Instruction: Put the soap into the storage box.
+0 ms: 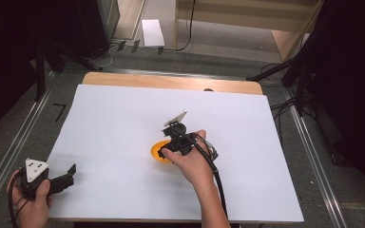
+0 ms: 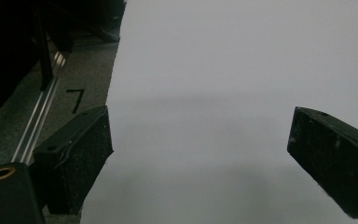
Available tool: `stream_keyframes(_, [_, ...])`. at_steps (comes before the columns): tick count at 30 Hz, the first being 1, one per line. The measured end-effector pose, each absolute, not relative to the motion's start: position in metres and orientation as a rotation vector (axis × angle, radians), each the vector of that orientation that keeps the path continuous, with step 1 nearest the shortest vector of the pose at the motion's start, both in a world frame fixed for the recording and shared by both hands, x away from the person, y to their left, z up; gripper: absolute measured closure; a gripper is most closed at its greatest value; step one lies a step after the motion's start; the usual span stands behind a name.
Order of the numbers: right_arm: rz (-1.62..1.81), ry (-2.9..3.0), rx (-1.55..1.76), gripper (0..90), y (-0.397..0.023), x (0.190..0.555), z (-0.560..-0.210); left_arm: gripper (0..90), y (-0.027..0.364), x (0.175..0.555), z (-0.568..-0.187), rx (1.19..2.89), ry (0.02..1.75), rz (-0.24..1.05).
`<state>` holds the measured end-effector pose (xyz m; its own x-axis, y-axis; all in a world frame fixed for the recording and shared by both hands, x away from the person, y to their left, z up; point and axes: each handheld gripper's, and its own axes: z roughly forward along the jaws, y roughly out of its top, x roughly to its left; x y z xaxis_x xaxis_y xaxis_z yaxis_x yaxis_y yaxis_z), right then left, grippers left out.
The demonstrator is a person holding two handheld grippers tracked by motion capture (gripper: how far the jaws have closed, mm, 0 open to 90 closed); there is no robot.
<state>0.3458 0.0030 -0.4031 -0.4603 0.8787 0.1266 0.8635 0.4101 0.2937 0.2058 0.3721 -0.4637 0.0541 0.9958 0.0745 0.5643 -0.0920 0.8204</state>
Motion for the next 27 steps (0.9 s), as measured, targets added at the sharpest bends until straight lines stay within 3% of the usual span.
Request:
stream_keyframes(3, [0.483,2.594,1.613,24.5,0.003,0.345,-0.402,7.0,0.372,0.206,-0.464,1.725,1.571,0.905])
stream_keyframes(6, [0.432,2.554,1.599,17.2,0.005,0.342,-0.403,7.1,0.372,0.206,-0.464,1.726,1.570,0.904])
stream_keyframes(11, [0.494,2.562,1.632,13.8,0.002,0.342,-0.402,7.1,0.372,0.206,-0.464,1.726,1.571,0.903])
stream_keyframes(27, [0.584,2.519,1.660,10.4,-0.014,0.339,-0.388,7.0,0.372,0.206,-0.464,1.723,1.569,0.902])
